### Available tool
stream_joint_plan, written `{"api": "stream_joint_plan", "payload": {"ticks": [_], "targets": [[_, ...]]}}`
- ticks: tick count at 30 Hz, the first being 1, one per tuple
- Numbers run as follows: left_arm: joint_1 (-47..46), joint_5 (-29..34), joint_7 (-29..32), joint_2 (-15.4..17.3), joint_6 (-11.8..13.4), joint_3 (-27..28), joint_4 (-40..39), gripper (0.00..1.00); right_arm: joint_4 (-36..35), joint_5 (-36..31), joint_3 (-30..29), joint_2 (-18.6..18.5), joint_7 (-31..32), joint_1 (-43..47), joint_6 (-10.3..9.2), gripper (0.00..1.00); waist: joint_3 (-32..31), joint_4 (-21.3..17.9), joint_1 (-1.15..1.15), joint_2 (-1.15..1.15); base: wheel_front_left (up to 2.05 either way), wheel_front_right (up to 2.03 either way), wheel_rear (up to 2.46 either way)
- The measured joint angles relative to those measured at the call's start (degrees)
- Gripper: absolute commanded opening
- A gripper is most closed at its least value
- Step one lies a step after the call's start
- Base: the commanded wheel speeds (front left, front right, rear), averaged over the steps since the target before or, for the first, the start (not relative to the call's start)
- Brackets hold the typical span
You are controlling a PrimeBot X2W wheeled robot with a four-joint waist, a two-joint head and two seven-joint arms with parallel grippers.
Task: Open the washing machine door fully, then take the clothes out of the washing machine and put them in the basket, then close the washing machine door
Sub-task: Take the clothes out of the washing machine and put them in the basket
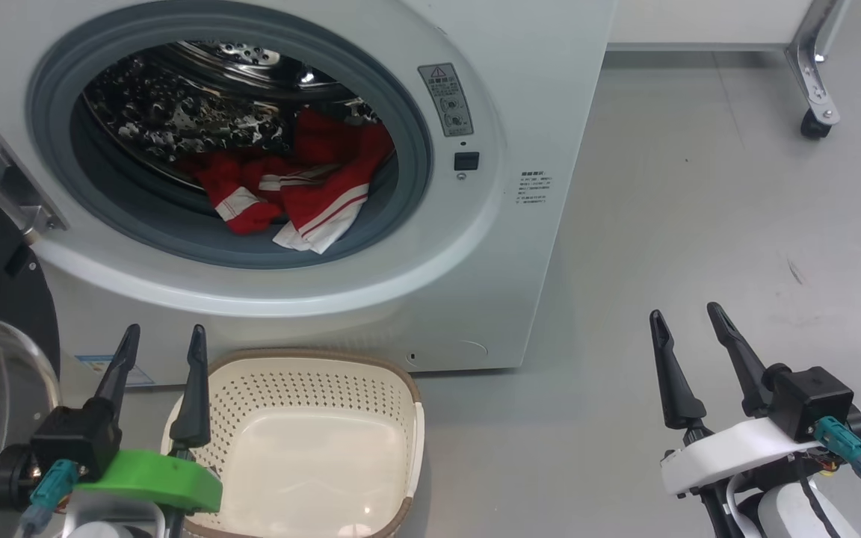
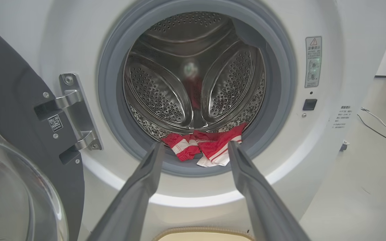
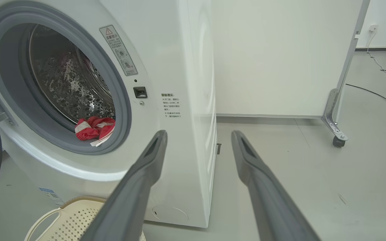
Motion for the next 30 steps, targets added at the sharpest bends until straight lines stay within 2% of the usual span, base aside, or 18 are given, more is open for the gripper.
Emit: {"api": "stream_joint_plan", "payload": {"ticks": [6,14,30], "targets": [[-1.6,0.0,2.5,1.8,0.4,1.4,-1.3,1.00,-0.8,0.0,0.2,0.5,0.0,-0.1,0.00,1.00,4.3,-2.3,0.00,0.00,0.00,0.00,0.00],[-8.3,0.3,6.4,4.6,1.0,3.3,-0.8,1.00,-1.4,0.0,1.3,2.3,-0.2,-3.1,0.11,1.00,10.0,-5.6,0.00,0.00,0.00,0.00,0.00],[-22.3,1.7,16.7,11.2,2.0,6.3,10.1,1.00,0.7,-0.1,3.4,5.8,-1.9,-8.5,1.63,1.00,19.1,-14.0,0.00,0.00,0.00,0.00,0.00]]}}
